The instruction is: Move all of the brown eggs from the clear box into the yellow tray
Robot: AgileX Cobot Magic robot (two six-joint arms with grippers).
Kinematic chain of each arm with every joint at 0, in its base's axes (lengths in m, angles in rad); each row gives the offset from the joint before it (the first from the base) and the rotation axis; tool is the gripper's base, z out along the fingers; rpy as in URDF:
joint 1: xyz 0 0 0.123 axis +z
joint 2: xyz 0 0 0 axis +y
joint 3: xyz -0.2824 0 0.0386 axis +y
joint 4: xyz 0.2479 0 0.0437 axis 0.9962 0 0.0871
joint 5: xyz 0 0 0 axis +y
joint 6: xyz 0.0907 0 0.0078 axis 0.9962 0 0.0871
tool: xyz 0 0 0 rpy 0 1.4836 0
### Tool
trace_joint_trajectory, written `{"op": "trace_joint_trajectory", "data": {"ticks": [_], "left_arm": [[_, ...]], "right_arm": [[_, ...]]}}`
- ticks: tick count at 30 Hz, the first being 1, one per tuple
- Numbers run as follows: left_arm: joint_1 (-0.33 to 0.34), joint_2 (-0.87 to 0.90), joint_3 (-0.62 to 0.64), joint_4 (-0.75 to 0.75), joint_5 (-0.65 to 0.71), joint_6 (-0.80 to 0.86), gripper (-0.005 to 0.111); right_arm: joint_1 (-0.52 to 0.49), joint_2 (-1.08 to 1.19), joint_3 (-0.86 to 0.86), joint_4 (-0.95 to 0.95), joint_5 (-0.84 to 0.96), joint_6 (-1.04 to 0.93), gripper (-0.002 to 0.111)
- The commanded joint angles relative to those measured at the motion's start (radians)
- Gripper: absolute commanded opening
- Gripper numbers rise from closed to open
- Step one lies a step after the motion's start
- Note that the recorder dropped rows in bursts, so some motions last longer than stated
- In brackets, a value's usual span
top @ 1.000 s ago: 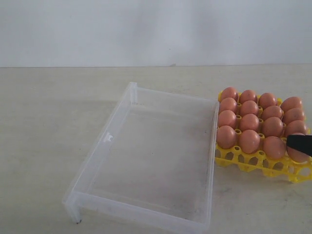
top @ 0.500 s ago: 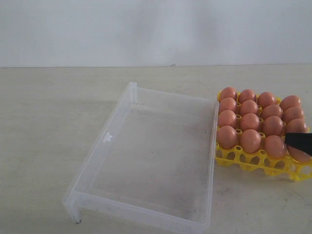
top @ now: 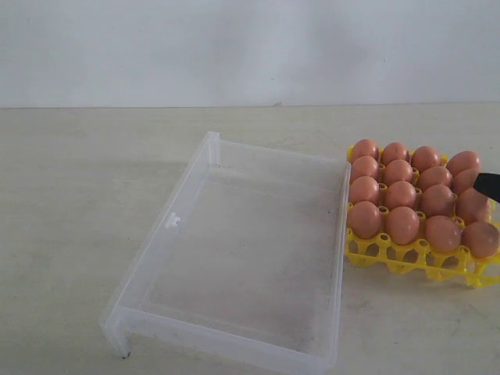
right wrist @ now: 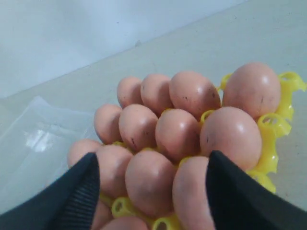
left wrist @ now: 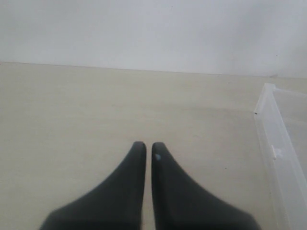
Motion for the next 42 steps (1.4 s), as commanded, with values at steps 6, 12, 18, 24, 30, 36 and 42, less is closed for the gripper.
{"op": "trace_joint_trajectory", "data": {"ticks": [6,12,18,24,30,36,42], "left_arm": [[-0.002,-0.002,0.003,-0.003,-0.007,0.002,0.004],[-0.002,-0.002,0.003,-0.003,-0.007,0.002,0.004],[-0.002,-0.002,0.003,-0.003,-0.007,0.002,0.004],[-0.002,-0.002,0.003,-0.003,-0.007,0.002,0.004],[-0.002,-0.002,0.003,-0.003,-0.007,0.002,0.004],[-0.002,-0.002,0.003,-0.003,-0.007,0.002,0.004],[-0.002,-0.002,0.003,-0.003,-0.007,0.002,0.004]], "right_arm": [[0.047,-0.288,-0.049,0.818,-0.012,1.041,0.0],[0.179,-0.459,-0.219,1.116,-0.012,1.19,0.0],[0.199,-0.727,-0.503,0.326,0.015,0.669,0.0],[0.385,-0.978,-0.662,-0.453,0.746,0.976,0.0],[0.418,-1.166,-0.636,-0.453,1.064,0.585,0.0],[0.425,-1.205,-0.584,-0.403,1.833,-0.143,0.0],[0.452,-1.122,-0.591,0.533,2.227,-0.528,0.0]]}}
